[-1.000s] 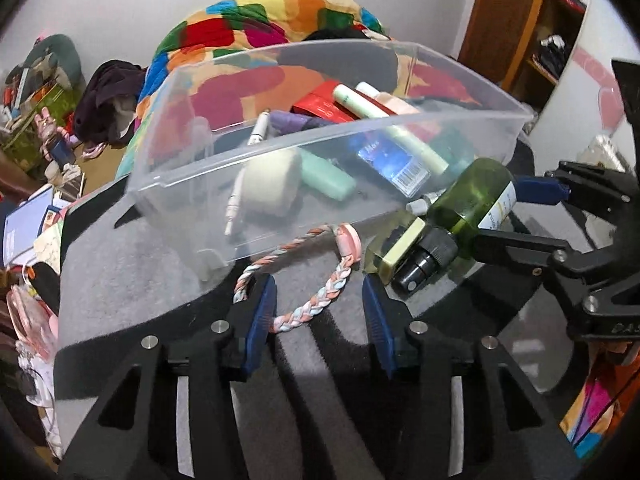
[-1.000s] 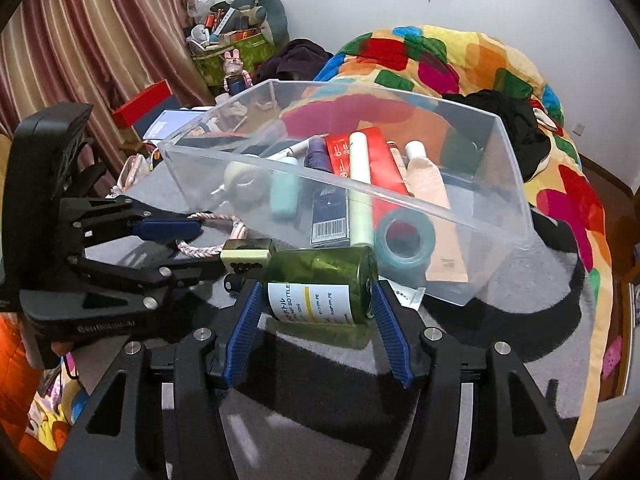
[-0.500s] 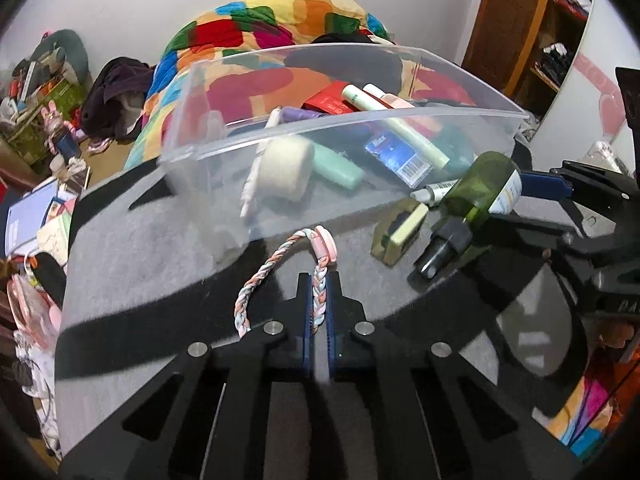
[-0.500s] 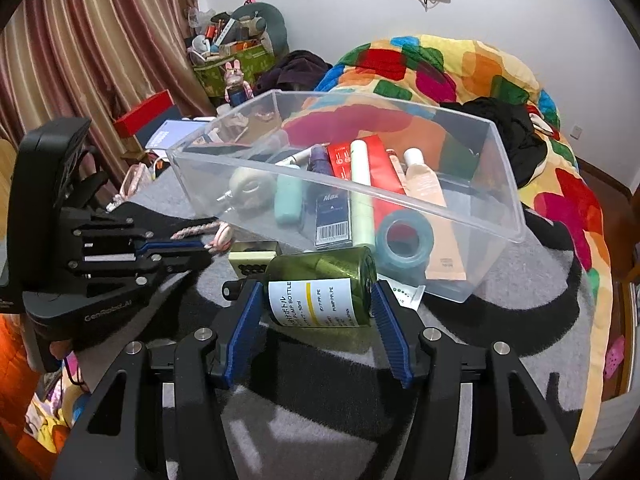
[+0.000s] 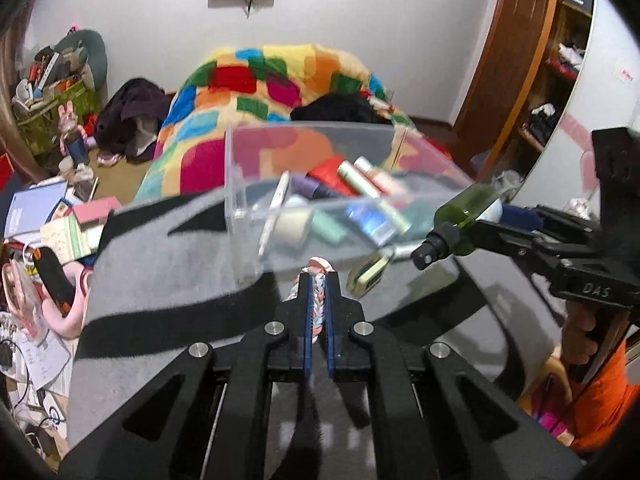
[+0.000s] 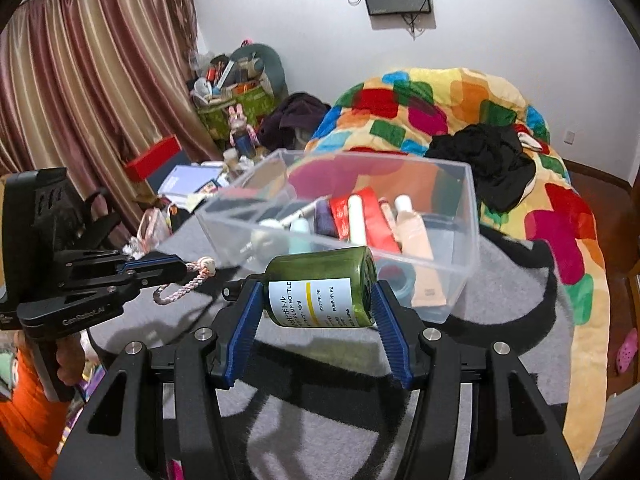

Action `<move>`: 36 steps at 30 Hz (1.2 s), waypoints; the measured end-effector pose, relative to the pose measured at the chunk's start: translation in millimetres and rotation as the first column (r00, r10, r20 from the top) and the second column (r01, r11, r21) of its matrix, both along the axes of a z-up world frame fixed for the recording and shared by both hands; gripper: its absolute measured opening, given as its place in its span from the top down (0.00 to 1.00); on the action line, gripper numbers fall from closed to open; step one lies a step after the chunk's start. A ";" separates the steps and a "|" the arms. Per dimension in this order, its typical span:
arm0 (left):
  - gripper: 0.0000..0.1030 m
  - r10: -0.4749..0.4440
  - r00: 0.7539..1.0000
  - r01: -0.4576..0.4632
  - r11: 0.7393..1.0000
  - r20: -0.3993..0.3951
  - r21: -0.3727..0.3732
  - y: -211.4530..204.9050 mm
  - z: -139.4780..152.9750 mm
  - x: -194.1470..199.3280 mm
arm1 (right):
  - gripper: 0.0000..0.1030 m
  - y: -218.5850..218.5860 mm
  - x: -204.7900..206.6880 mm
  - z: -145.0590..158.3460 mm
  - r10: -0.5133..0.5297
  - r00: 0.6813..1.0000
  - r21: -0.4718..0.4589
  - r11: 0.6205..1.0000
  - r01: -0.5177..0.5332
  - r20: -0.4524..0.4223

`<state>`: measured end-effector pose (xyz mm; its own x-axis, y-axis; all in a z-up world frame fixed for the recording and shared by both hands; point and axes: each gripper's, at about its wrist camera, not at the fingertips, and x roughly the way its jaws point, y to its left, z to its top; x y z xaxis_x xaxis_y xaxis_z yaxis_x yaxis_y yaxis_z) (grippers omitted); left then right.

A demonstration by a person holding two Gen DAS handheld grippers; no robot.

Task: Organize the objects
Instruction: 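Place the green bottle and braided bracelet into the clear box and release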

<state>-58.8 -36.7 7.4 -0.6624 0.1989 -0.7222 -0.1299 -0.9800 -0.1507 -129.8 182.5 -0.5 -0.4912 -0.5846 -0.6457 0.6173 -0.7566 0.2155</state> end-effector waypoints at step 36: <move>0.95 0.025 0.999 -0.025 1.000 0.026 0.005 6.7 -8.5 -102.6 | 0.49 -23.9 -74.9 -20.2 -0.162 0.985 0.062 0.985 0.159 0.052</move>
<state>-161.4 -30.0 -1.1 -0.6480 0.1866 -0.7385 -0.1013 -0.9820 -0.1593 -204.6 158.6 -20.7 -0.5372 -0.4622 -0.7056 0.4747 -0.8571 0.2001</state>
